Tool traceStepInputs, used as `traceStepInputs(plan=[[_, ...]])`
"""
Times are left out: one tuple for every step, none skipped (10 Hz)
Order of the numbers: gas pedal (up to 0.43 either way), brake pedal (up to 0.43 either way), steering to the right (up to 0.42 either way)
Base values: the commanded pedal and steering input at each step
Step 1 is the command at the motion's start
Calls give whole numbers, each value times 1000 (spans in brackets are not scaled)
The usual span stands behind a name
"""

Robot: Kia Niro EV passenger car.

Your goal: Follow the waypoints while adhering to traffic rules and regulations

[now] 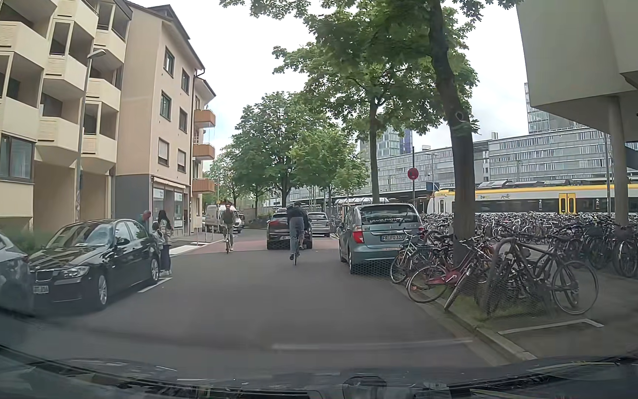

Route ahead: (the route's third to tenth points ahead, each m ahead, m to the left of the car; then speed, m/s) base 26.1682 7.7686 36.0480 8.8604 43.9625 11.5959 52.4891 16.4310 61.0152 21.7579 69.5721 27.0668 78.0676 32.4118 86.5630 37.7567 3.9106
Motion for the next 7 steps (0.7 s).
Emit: traceStepInputs(plan=[[0,207,35],[0,213,23],[0,220,10],[0,213,-5],[0,213,-18],[0,189,-29],[0,146,-43]])
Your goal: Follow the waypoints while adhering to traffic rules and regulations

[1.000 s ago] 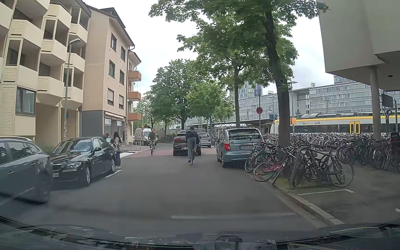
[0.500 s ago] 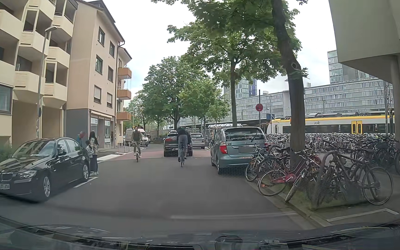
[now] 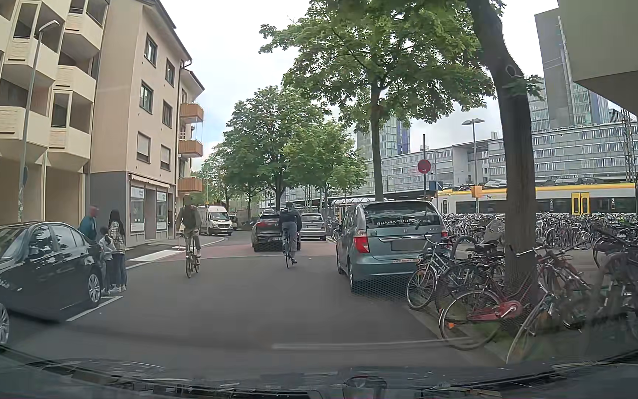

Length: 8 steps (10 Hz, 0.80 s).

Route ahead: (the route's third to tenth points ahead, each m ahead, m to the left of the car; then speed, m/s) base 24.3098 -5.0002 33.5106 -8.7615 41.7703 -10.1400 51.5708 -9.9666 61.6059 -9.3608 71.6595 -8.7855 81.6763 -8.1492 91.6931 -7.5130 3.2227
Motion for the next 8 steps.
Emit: traceStepInputs(plan=[[0,104,-59],[0,73,-75],[0,12,-97],[0,0,-122],[0,0,-146],[0,0,-162],[0,0,-178],[20,0,-188]])
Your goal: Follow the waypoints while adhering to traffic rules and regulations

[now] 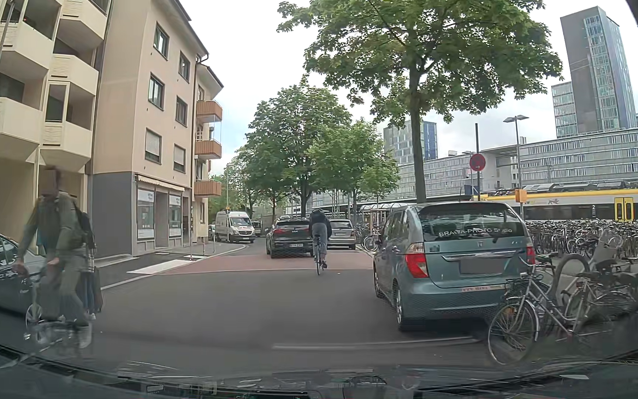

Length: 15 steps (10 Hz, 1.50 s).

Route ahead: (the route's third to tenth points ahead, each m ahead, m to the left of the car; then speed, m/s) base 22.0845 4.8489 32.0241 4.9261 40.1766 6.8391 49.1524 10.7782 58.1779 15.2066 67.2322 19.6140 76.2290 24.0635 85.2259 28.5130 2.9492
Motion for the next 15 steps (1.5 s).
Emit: traceStepInputs(plan=[[59,0,-203],[59,0,-216],[79,0,-222],[110,0,-219],[118,0,-211],[118,0,-194],[118,0,-174],[118,0,-152],[118,0,-128],[110,0,-100],[87,0,-74],[59,0,-55],[47,0,-28],[47,0,-1],[47,0,24]])
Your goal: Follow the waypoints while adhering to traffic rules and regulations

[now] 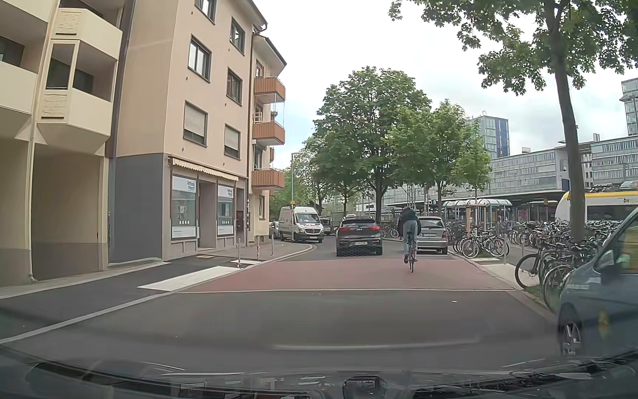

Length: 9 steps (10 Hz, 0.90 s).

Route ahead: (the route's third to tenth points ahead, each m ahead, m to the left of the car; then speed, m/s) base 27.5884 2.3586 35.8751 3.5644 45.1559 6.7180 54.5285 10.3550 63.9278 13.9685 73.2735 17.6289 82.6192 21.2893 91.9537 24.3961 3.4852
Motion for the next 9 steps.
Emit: traceStepInputs(plan=[[39,0,56],[39,0,83],[39,0,102],[47,0,113],[47,0,114],[47,0,111],[47,0,108],[47,0,106],[47,0,104]])
